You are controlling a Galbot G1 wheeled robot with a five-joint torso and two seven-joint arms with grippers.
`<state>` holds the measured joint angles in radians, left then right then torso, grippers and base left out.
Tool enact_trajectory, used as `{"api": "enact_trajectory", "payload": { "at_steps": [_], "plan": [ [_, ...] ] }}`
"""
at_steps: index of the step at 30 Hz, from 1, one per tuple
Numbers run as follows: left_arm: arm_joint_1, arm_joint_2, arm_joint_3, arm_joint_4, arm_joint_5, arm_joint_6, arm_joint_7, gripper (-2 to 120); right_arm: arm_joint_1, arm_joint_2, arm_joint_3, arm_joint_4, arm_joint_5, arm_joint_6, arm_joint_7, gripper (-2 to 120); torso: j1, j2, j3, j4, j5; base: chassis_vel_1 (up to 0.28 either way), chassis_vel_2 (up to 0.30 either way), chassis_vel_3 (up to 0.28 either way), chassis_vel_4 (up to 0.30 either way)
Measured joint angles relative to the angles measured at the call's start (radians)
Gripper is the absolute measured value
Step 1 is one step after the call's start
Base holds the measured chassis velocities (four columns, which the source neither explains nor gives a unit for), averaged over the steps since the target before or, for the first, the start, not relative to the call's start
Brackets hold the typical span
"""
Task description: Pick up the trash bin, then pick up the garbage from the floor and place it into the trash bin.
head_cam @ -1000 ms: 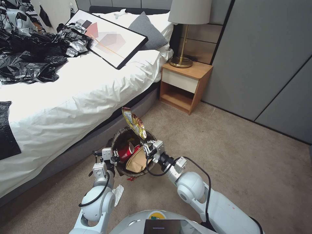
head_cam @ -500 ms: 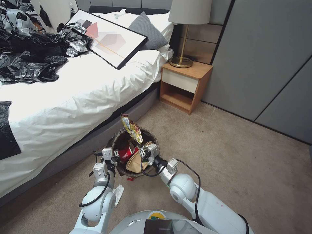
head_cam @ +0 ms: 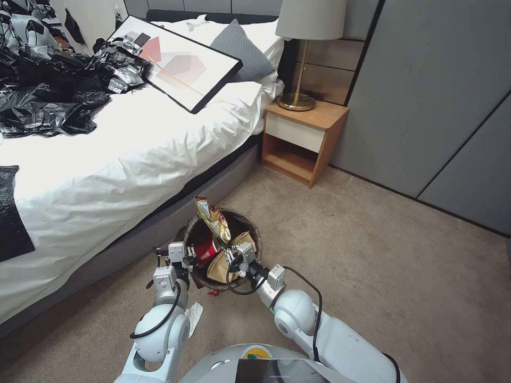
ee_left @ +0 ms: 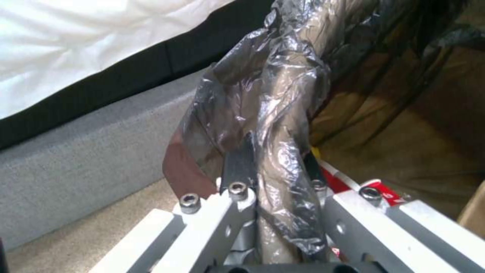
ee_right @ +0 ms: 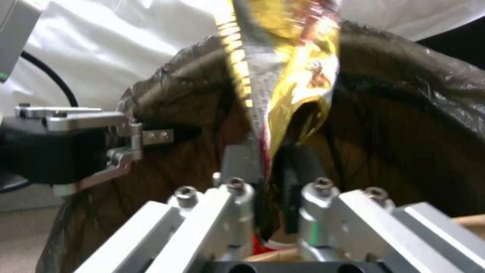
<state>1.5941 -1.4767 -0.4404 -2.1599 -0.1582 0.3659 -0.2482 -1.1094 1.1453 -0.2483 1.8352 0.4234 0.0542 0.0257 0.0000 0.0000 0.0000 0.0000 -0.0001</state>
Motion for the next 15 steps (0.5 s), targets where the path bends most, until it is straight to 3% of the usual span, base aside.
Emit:
{"api": "enact_trajectory", "payload": {
  "at_steps": [2,3,4,8,10,11,13,15],
  "plan": [
    [0.000,0.000,0.000,0.000,0.000,0.000,0.000,3,0.000,0.000,0.000,0.000,0.000,0.000,0.000,5,0.000,0.000,0.000,0.0000,0.0000,0.000,0.000,0.000,0.000],
    [0.000,0.000,0.000,0.000,0.000,0.000,0.000,3,-0.003,0.001,0.000,-0.002,-0.006,0.000,0.000,19,0.000,0.000,0.000,0.0000,0.0000,0.000,0.000,0.000,0.000],
    [0.000,0.000,-0.001,0.000,-0.001,0.000,0.000,3,-0.005,0.001,0.000,-0.003,-0.011,0.000,-0.001,25,0.000,0.000,0.000,0.0000,0.0000,0.000,0.000,0.000,0.000],
    [0.000,0.000,-0.001,0.000,-0.001,0.000,0.000,3,-0.006,0.001,0.000,-0.003,-0.012,0.000,-0.001,25,0.000,0.000,0.000,0.0000,0.0000,0.000,0.000,0.000,0.000],
    [-0.001,0.000,-0.001,0.000,-0.001,0.001,0.000,3,-0.008,0.001,0.000,-0.004,-0.014,0.000,-0.001,43,0.000,0.000,0.000,0.0000,0.0000,0.000,0.000,0.000,0.000],
    [-0.001,0.000,-0.001,0.000,-0.001,0.001,0.000,3,-0.008,0.001,0.000,-0.004,-0.014,0.000,-0.001,43,0.000,0.000,0.000,0.0000,0.0000,0.000,0.000,0.000,0.000],
    [-0.001,0.000,-0.001,0.000,-0.001,0.001,0.000,3,-0.011,0.001,0.000,-0.004,-0.019,0.000,-0.002,58,0.000,0.000,0.000,0.0000,0.0000,0.000,0.000,0.000,0.000],
    [-0.001,-0.001,-0.001,0.000,-0.001,0.001,-0.001,3,-0.012,0.001,0.000,-0.004,-0.020,0.000,-0.003,62,0.000,0.000,0.000,0.0000,0.0000,0.000,0.000,0.000,0.000]
  ]
}}
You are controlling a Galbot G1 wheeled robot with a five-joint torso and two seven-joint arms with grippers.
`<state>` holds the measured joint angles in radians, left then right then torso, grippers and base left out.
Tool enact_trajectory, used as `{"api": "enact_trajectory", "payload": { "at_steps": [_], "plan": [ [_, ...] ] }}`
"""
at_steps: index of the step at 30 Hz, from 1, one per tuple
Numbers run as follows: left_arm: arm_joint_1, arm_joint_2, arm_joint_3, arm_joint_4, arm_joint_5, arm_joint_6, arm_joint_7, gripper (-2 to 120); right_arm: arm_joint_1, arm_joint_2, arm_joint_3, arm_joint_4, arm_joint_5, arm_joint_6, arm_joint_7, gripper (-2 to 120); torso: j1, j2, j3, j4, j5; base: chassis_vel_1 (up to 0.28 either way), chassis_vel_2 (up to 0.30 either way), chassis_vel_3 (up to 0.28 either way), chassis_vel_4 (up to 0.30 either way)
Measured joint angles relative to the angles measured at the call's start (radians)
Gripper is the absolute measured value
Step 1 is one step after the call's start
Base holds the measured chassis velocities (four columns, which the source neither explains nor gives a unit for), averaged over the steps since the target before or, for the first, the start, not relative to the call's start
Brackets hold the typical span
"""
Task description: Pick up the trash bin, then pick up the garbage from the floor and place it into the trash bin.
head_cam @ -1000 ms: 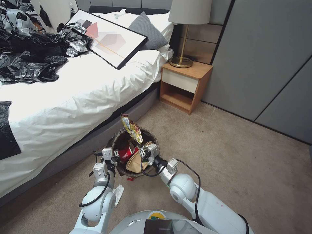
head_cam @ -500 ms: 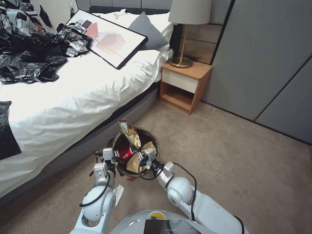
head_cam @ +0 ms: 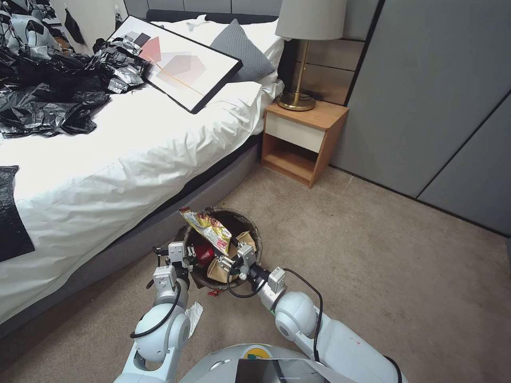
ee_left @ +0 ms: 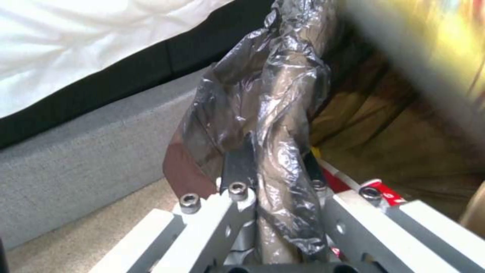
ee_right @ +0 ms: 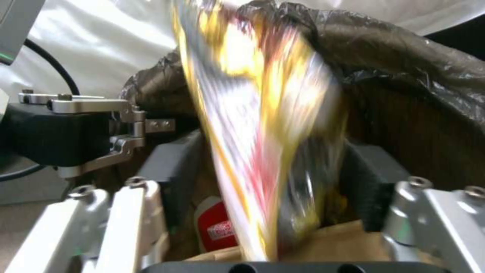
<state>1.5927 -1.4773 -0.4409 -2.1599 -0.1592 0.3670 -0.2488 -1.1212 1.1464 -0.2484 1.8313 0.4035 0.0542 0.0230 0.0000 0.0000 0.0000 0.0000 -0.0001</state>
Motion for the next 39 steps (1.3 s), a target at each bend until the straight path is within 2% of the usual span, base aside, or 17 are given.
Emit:
{"api": "enact_trajectory", "payload": {
  "at_steps": [1,3,5,6,9,34,39],
  "plan": [
    [0.000,-0.001,0.000,0.000,0.000,0.000,0.000,3,-0.001,0.000,0.000,0.000,-0.002,0.000,-0.001,70,0.000,0.000,0.000,0.0000,0.0000,0.000,0.000,0.000,0.000],
    [0.000,-0.001,0.001,0.000,0.000,0.001,0.000,3,-0.002,0.000,0.000,0.000,-0.003,0.000,-0.001,72,0.000,0.000,0.000,0.0000,0.0001,0.000,0.000,0.000,0.000],
    [0.000,-0.003,0.002,0.000,0.000,0.002,0.000,3,-0.004,-0.001,0.002,0.000,-0.006,0.001,-0.003,86,0.000,0.000,0.000,0.0000,0.0000,0.000,0.000,0.000,0.000],
    [0.000,-0.003,0.002,0.000,0.000,0.002,0.000,3,-0.004,-0.001,0.002,0.000,-0.006,0.001,-0.003,86,0.000,0.000,0.000,0.0000,0.0000,0.000,0.000,0.000,0.000],
    [-0.002,-0.003,-0.002,0.001,-0.001,0.004,0.000,3,-0.007,-0.004,0.005,0.000,-0.009,0.001,-0.004,97,0.000,0.000,0.000,0.0000,0.0000,0.000,0.000,0.000,0.000],
    [-0.004,0.000,-0.002,0.004,-0.021,0.026,-0.009,3,-0.035,-0.030,0.050,0.050,-0.063,0.029,-0.029,100,0.000,0.000,0.000,0.0000,0.0001,0.000,0.000,0.000,0.000],
    [-0.002,0.006,-0.008,0.003,-0.029,0.026,-0.010,3,-0.046,-0.042,0.086,0.097,-0.104,0.051,-0.041,100,0.000,0.000,0.000,0.0000,0.0000,0.000,0.000,0.000,0.000]
  ]
}}
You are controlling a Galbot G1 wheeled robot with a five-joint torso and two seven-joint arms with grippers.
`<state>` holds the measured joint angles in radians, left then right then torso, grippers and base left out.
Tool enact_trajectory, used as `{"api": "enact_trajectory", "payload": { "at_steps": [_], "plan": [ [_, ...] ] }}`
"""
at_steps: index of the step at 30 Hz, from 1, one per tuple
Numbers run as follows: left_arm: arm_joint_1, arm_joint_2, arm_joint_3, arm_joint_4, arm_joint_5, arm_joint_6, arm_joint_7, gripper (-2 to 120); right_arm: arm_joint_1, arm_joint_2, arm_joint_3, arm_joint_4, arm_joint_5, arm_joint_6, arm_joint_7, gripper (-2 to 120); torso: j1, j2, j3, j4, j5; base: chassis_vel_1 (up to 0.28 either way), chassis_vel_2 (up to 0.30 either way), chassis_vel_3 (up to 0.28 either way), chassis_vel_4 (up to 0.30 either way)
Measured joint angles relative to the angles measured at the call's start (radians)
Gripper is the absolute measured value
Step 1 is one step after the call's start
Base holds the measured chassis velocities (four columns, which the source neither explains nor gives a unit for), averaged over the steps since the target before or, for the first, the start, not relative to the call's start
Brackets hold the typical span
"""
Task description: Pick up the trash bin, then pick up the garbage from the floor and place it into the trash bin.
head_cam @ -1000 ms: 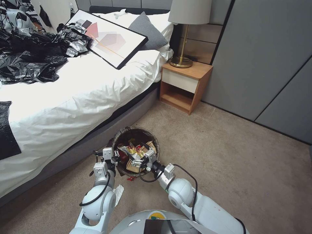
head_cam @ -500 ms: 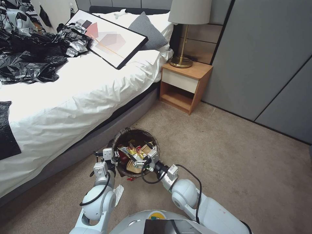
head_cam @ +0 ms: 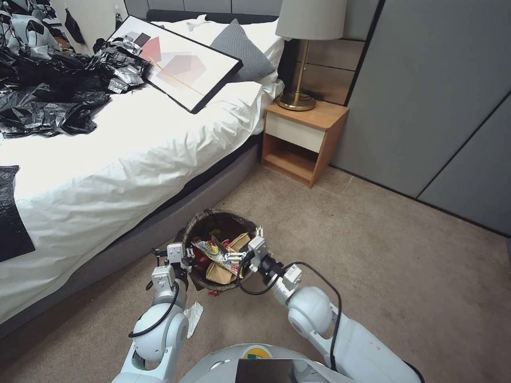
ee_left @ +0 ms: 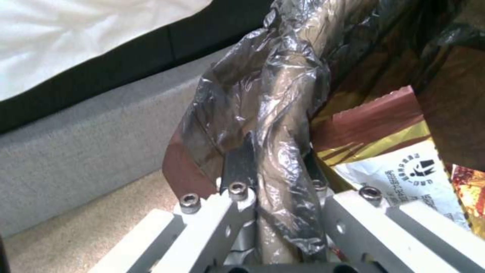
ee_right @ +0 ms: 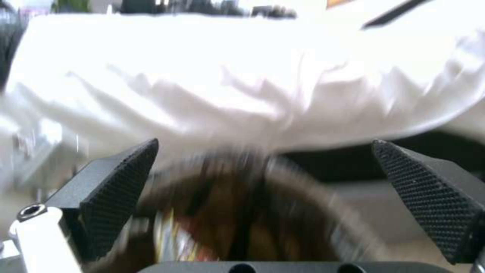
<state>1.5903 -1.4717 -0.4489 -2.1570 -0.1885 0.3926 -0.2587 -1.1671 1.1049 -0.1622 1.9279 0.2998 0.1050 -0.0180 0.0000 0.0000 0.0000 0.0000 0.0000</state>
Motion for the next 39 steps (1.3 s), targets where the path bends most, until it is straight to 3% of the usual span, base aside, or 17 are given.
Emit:
{"api": "enact_trajectory", "payload": {
  "at_steps": [4,8,10,16,28,39],
  "plan": [
    [-0.001,0.004,-0.001,0.004,-0.013,0.003,-0.003,3,-0.042,-0.002,0.062,0.084,-0.038,0.026,0.000,100,0.000,0.000,0.000,0.0000,-0.0001,0.000,0.000,0.000,0.000],
    [0.000,0.006,-0.001,0.004,-0.018,0.009,-0.006,3,-0.128,0.052,0.164,0.174,-0.095,0.063,0.021,100,0.000,0.000,0.000,0.0001,0.0000,0.000,0.000,0.000,0.000],
    [0.001,0.007,-0.001,0.001,-0.018,0.010,-0.007,3,-0.218,0.107,0.252,0.221,-0.133,0.082,0.082,100,0.000,0.000,0.000,0.0000,0.0000,0.000,0.000,0.000,0.000],
    [0.002,0.006,0.001,-0.001,-0.018,0.009,-0.006,3,-0.335,0.177,0.385,0.212,-0.181,0.158,0.117,100,0.000,0.000,0.000,-0.0001,0.0000,0.000,0.000,0.000,0.000],
    [0.002,0.009,-0.001,-0.001,-0.021,0.005,-0.004,3,-0.388,0.238,0.497,0.118,-0.195,0.241,0.114,100,0.000,0.000,0.000,0.0000,0.0001,0.000,0.000,0.000,0.000],
    [0.001,0.012,-0.002,-0.001,-0.023,0.005,-0.003,3,-0.395,0.251,0.522,0.072,-0.194,0.266,0.114,100,0.000,0.000,0.000,0.0000,0.0001,0.000,0.000,0.000,0.000]
  ]
}}
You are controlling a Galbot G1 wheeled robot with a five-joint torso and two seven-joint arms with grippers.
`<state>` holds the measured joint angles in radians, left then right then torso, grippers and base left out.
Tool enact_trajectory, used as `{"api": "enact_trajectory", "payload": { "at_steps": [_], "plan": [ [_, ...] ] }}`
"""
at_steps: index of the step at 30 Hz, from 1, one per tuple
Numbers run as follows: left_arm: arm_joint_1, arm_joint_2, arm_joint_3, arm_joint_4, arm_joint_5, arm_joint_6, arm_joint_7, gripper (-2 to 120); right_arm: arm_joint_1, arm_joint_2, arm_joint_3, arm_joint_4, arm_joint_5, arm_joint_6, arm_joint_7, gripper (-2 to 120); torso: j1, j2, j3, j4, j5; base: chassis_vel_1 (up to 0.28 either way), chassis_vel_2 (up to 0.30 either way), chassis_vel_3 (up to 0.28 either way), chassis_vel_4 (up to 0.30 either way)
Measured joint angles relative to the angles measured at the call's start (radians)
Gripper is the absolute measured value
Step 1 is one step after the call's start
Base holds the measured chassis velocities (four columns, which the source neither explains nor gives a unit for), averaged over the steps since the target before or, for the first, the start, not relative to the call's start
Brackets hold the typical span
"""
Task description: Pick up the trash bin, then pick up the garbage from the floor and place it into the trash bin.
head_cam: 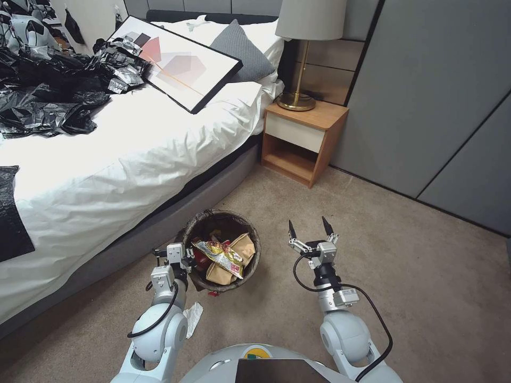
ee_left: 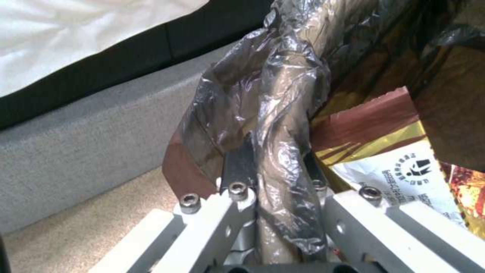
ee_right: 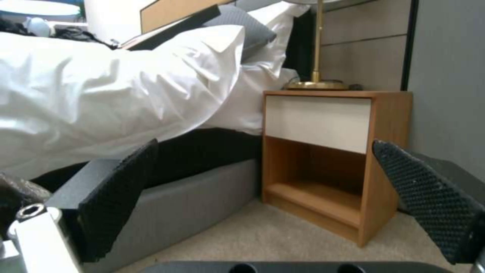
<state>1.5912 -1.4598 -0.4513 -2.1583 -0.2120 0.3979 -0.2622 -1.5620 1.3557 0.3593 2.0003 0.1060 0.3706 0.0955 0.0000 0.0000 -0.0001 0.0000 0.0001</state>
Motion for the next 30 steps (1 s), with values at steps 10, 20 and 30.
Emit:
{"api": "enact_trajectory", "payload": {
  "at_steps": [10,20,30],
  "plan": [
    [0.000,-0.003,0.001,-0.002,0.000,-0.001,0.002,3,0.031,0.007,0.000,-0.047,-0.005,0.002,-0.008,100,0.000,0.000,0.000,0.0001,0.0000,0.000,0.000,0.000,0.000],
    [0.003,-0.003,0.002,-0.004,0.001,-0.001,0.006,3,0.053,0.008,-0.012,-0.051,0.000,-0.021,-0.002,100,0.000,0.000,0.000,0.0001,-0.0002,0.059,0.057,0.063,0.061],
    [0.006,-0.001,0.004,-0.012,0.003,-0.002,0.006,3,0.054,0.004,-0.010,-0.044,0.007,-0.028,-0.001,100,0.000,0.000,0.000,0.0001,-0.0001,0.093,0.082,0.075,0.084]
  ]
}}
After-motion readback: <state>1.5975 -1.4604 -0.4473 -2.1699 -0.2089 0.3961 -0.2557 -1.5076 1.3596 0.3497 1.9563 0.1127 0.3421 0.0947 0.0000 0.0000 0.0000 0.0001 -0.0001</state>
